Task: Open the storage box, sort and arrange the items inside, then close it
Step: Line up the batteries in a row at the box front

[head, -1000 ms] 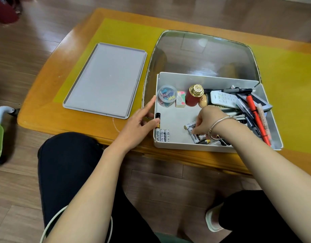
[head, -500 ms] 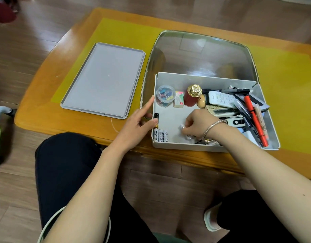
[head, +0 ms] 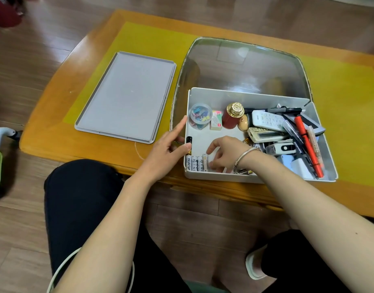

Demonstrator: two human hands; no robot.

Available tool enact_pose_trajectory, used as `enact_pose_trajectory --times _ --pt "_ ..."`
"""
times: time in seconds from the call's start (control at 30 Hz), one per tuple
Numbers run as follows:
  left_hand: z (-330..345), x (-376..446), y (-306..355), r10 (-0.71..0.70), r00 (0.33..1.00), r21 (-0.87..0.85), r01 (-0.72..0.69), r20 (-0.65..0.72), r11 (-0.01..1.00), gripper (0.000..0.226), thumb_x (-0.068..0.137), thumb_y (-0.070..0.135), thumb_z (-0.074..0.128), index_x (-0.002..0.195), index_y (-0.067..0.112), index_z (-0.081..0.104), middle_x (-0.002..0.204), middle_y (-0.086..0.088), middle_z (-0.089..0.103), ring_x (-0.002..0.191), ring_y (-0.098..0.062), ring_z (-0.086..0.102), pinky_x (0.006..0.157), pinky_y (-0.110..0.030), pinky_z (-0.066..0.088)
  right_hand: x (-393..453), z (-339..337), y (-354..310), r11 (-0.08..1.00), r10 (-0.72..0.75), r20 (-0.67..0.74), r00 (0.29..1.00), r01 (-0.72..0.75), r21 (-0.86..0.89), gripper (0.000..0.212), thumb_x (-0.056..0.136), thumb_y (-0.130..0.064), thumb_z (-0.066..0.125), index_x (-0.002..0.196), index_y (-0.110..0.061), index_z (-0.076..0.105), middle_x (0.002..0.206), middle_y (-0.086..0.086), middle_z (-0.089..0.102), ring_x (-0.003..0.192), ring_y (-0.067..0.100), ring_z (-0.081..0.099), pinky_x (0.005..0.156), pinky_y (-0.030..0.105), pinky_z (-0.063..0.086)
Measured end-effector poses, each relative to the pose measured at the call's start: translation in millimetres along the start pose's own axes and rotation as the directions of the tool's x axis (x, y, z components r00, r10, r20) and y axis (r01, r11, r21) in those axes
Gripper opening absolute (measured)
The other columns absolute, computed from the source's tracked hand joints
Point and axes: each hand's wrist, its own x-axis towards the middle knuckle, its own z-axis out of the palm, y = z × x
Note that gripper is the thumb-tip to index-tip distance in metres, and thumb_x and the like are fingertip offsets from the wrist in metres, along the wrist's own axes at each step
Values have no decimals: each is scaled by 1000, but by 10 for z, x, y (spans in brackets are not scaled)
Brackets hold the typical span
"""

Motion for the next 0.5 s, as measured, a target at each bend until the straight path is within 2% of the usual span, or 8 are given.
enact_pose_trajectory --times 0.07,0.13,0.23,0.37,0.5 --pt "-2 1 -5 2 1000 6 -2 -2 1000 64 95 35 53 144 56 18 111 1 53 100 -20 55 83 -26 51 0 1 4 999 -28 26 999 28 16 35 80 -14 70 112 -13 55 73 -2 70 64 15 67 65 31 58" --pt "2 1 -6 0 1000 8 0 -2 1000 64 95 35 53 144 56 18 110 2 53 99 -19 55 83 -24 50 -9 -4 6 998 -47 65 997 44 50 34 82 -12 68 114 -11 56 78 1 73 70 21 70 68 36 59" --pt "15 11 -9 -4 1000 10 4 -1 1000 64 95 36 53 145 55 18 109 3 52 98 -18 55 81 -23 50 -24 -28 29 997 -51 93 994 44 70 35 83 -10 67 117 -8 57 83 3 73 74 21 71 69 35 60" --pt "8 13 -26 -5 1000 22 6 -8 1000 64 95 37 53 144 56 18 108 4 52 96 -15 54 75 -15 46 -29 -30 22 996 -46 90 995 39 76 43 83 -12 69 122 -14 52 82 2 73 72 18 70 69 35 60" --pt "10 5 -7 -4 1000 21 4 -12 1000 64 95 37 53 145 55 18 106 6 52 91 -9 53 73 -11 44 -44 -44 -17 997 -80 128 989 81 -4 52 82 -16 69 130 -18 48 84 0 71 68 16 67 67 27 58"
